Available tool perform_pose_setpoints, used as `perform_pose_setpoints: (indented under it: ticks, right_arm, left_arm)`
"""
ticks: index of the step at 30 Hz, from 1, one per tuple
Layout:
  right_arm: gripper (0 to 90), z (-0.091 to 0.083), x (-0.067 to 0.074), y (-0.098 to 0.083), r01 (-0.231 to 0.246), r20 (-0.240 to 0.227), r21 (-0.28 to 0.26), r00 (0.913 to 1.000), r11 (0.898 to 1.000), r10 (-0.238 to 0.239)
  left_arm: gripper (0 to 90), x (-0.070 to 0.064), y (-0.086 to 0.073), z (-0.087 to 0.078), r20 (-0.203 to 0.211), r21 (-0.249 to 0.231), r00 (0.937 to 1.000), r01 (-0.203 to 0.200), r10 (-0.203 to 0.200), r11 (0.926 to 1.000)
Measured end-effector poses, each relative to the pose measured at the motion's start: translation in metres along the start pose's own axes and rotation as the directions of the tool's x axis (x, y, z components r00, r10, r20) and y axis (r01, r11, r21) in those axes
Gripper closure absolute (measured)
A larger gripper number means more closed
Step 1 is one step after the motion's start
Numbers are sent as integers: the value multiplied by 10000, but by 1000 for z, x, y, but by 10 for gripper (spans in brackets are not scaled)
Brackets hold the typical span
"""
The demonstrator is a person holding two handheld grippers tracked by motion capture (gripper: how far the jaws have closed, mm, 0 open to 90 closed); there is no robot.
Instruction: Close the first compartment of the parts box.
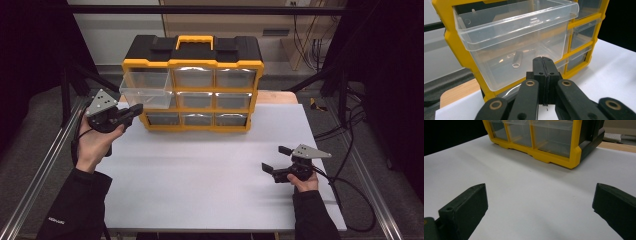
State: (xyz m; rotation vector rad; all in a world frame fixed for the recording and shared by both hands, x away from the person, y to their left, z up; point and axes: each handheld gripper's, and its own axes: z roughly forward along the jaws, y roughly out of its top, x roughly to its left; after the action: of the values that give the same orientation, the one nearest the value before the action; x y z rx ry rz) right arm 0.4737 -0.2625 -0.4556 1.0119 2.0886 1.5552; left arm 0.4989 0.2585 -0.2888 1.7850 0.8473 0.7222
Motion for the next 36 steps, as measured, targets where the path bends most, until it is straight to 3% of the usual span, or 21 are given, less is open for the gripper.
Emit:
perform_pose_setpoints:
  ticks: [36]
  right_arm:
    - [7, -1, 0, 0, -42, 10, 32, 10000, 10000, 42]
  left_arm:
    - [896, 8, 6, 17, -240, -219, 9992, -326, 321, 9992]
